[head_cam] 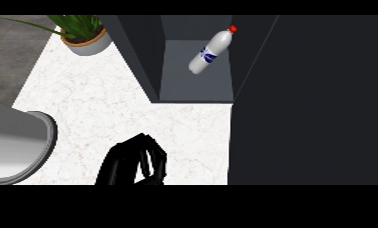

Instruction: Pick up the bottled water, place it into the cabinet and close the cabinet

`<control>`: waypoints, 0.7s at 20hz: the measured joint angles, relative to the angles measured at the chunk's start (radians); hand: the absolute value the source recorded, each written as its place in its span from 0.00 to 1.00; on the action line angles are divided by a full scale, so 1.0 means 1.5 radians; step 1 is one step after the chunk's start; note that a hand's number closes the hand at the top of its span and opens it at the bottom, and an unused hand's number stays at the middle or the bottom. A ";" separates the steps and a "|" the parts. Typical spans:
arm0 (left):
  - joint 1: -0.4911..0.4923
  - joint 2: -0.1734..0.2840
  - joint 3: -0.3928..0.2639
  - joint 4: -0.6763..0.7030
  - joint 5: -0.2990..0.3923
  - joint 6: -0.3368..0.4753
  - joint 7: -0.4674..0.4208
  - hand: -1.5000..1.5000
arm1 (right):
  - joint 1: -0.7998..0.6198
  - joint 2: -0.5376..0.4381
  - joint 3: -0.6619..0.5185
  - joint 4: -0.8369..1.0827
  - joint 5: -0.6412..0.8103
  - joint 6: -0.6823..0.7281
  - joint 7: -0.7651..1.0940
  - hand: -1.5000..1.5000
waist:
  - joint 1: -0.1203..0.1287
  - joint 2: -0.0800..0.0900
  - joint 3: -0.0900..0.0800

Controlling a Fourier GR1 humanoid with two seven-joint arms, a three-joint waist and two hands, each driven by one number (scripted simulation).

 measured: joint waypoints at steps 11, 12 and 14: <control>0.111 0.153 0.105 -0.111 0.067 -0.086 -0.025 0.00 | -0.004 -0.011 0.079 -0.009 0.013 0.078 -0.006 1.00 | -0.004 -0.004 -0.002; 0.120 0.165 0.118 -0.118 0.079 -0.097 -0.026 0.00 | -0.008 -0.010 0.082 -0.009 0.015 0.084 -0.009 1.00 | -0.004 -0.005 -0.002; 0.139 0.190 0.145 -0.139 0.098 -0.112 -0.027 0.00 | -0.009 -0.012 0.094 -0.010 0.018 0.090 -0.007 1.00 | -0.003 -0.006 -0.003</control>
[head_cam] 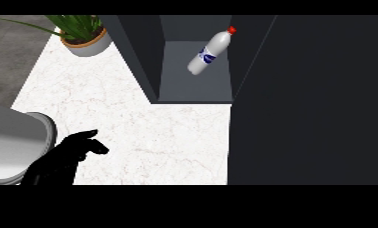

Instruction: Pick up the bottled water, place it into the cabinet and close the cabinet

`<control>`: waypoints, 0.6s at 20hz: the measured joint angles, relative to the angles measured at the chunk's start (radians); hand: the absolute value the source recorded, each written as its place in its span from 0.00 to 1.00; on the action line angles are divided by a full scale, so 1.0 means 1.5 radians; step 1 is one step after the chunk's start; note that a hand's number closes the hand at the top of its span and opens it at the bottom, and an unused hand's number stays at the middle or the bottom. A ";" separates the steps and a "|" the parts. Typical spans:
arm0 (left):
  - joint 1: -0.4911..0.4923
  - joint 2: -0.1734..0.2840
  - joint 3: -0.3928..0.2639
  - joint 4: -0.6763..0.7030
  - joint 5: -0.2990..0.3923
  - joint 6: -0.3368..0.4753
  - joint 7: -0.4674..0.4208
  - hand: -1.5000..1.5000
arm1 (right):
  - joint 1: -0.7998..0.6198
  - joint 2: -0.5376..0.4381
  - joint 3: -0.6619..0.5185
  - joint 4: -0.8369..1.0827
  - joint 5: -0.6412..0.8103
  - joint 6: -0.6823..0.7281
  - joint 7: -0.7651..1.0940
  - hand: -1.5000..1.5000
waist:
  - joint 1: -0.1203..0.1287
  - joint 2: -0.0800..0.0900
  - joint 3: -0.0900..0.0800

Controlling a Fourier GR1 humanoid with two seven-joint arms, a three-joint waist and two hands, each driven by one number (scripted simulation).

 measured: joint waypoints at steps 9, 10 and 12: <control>0.077 0.080 0.101 -0.038 0.060 -0.055 -0.020 0.00 | -0.046 -0.021 0.086 -0.004 0.015 0.002 0.031 1.00 | 0.014 -0.004 -0.004; 0.086 0.086 0.108 -0.040 0.065 -0.060 -0.021 0.00 | -0.054 -0.024 0.097 -0.005 0.017 0.001 0.035 1.00 | 0.015 -0.005 -0.004; 0.097 0.099 0.123 -0.045 0.077 -0.072 -0.020 0.00 | -0.074 -0.030 0.119 -0.005 0.021 -0.003 0.046 1.00 | 0.017 -0.005 -0.005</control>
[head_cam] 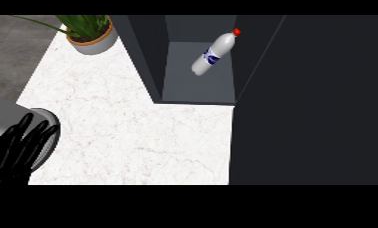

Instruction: Pick up the bottled water, place it into the cabinet and close the cabinet

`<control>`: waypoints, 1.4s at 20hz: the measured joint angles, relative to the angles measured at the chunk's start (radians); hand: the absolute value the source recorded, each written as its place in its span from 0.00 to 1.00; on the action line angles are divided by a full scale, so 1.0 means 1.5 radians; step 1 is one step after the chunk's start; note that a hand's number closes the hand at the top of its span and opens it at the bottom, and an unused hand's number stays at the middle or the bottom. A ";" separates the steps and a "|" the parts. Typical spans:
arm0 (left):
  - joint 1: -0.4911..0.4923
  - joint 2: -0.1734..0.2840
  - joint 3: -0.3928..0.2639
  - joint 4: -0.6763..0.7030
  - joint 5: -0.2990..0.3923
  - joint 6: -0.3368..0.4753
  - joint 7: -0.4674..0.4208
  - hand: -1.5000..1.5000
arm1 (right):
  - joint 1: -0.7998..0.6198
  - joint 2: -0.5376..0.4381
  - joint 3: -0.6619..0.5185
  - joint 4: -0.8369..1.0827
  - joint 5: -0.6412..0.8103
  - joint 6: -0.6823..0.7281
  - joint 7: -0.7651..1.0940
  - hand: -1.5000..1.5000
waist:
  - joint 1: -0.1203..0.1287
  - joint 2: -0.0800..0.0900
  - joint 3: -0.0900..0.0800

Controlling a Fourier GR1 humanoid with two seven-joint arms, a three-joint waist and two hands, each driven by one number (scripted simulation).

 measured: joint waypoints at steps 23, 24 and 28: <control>0.122 0.090 0.122 0.006 0.080 -0.131 -0.021 0.00 | -0.320 0.033 0.268 0.016 0.049 -0.202 0.199 1.00 | 0.031 -0.008 -0.007; 0.125 0.093 0.127 0.008 0.084 -0.138 -0.022 0.00 | -0.337 0.040 0.278 0.018 0.051 -0.214 0.210 1.00 | 0.032 -0.008 -0.007; 0.136 0.105 0.148 0.012 0.094 -0.162 -0.027 0.00 | -0.414 0.067 0.294 0.029 0.066 -0.271 0.255 1.00 | 0.041 -0.005 -0.006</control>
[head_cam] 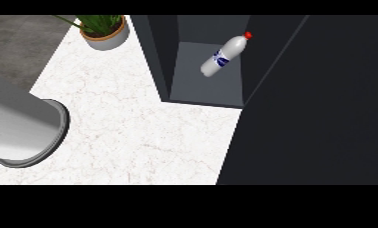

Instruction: Pick up the bottled water, place it into the cabinet and close the cabinet

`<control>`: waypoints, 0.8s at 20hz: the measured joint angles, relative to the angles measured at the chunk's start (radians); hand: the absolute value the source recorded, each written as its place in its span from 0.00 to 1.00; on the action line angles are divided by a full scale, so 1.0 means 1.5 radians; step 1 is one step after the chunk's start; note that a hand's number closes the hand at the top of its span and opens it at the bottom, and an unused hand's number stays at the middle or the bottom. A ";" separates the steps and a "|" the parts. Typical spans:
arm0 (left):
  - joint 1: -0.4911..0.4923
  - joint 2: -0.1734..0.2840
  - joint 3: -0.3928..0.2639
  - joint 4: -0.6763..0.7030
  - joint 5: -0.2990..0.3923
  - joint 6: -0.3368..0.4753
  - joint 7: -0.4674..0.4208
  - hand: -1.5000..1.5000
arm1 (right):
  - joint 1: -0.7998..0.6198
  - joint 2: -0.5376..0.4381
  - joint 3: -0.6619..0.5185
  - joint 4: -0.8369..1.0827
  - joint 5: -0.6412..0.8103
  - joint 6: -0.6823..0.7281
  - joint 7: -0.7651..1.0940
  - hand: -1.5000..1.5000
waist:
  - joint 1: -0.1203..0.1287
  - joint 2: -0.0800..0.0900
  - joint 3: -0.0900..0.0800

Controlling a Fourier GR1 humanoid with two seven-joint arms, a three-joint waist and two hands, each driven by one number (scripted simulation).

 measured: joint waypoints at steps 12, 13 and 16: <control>0.034 0.029 0.058 0.018 0.025 -0.075 -0.016 0.00 | -0.237 0.141 0.052 0.085 0.072 -0.137 0.141 1.00 | 0.031 0.011 0.004; 0.037 0.030 0.062 0.021 0.026 -0.083 -0.018 0.00 | -0.265 0.164 0.067 0.101 0.069 -0.153 0.158 1.00 | 0.034 0.012 0.005; 0.045 0.035 0.079 0.035 0.031 -0.109 -0.026 0.00 | -0.359 0.206 0.100 0.160 0.036 -0.191 0.191 1.00 | 0.037 0.017 0.007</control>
